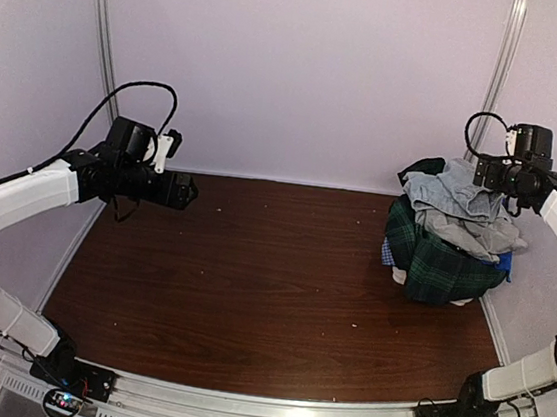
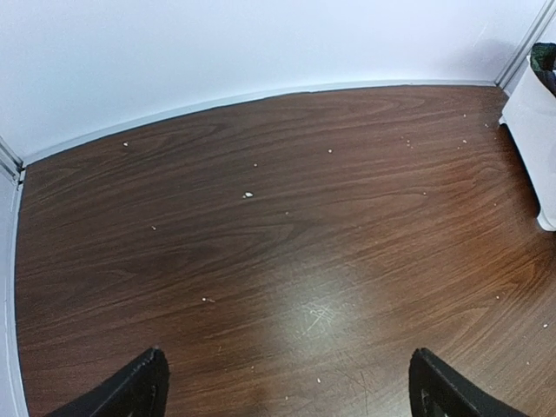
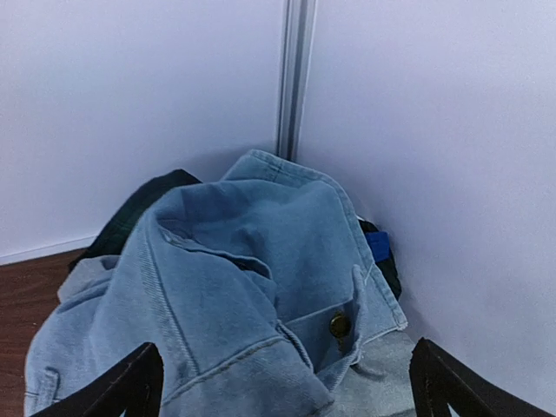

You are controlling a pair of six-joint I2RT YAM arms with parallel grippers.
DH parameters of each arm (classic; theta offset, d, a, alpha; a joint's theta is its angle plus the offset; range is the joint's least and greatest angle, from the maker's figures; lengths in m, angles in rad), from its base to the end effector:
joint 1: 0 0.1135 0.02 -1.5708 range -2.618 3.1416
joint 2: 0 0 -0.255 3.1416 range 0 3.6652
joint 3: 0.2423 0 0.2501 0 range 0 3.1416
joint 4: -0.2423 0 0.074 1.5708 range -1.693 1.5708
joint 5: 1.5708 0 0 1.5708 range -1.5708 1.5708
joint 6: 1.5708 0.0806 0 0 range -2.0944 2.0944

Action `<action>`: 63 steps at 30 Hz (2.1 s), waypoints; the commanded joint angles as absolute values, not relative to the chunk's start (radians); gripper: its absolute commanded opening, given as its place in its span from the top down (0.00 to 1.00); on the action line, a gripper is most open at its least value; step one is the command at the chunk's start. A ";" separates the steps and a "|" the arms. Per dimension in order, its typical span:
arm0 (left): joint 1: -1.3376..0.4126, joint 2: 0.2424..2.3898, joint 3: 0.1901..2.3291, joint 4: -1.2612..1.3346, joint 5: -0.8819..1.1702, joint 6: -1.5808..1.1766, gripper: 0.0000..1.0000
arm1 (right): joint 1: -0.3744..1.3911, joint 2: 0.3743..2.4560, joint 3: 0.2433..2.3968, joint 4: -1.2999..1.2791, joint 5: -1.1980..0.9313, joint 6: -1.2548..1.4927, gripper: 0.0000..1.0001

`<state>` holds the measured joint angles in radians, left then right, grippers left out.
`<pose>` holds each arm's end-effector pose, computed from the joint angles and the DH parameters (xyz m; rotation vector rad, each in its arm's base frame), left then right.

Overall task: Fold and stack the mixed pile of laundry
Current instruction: Pick up the crumpled skirt and place it in the bin, then place the crumpled skirt at the center of the board, then pick up the crumpled skirt from the center of the board.

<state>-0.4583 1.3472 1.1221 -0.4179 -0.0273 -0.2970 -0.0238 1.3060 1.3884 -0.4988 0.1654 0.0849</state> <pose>0.3034 -0.1472 0.2738 0.1653 2.2349 -0.3850 0.3303 -0.0211 0.3773 0.2143 1.9717 -0.1247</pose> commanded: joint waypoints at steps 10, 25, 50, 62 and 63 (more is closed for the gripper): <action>-0.463 1.348 1.150 -0.394 -0.079 -0.309 0.02 | -0.056 1.443 1.388 -0.575 0.063 0.060 0.60; -0.451 1.308 1.169 -0.395 -0.079 -0.378 0.02 | 0.228 1.467 1.724 -0.467 -0.434 0.133 1.00; -0.267 1.145 0.959 -0.371 0.247 -0.375 0.02 | 0.576 1.577 1.304 -0.247 -0.369 0.229 0.25; -0.659 1.340 0.958 -0.331 0.173 -0.203 0.08 | 0.593 1.510 0.976 -0.141 -0.465 0.285 0.27; -0.687 1.367 0.975 -0.321 0.170 -0.183 0.08 | 0.587 1.502 0.965 -0.131 -0.472 0.291 0.27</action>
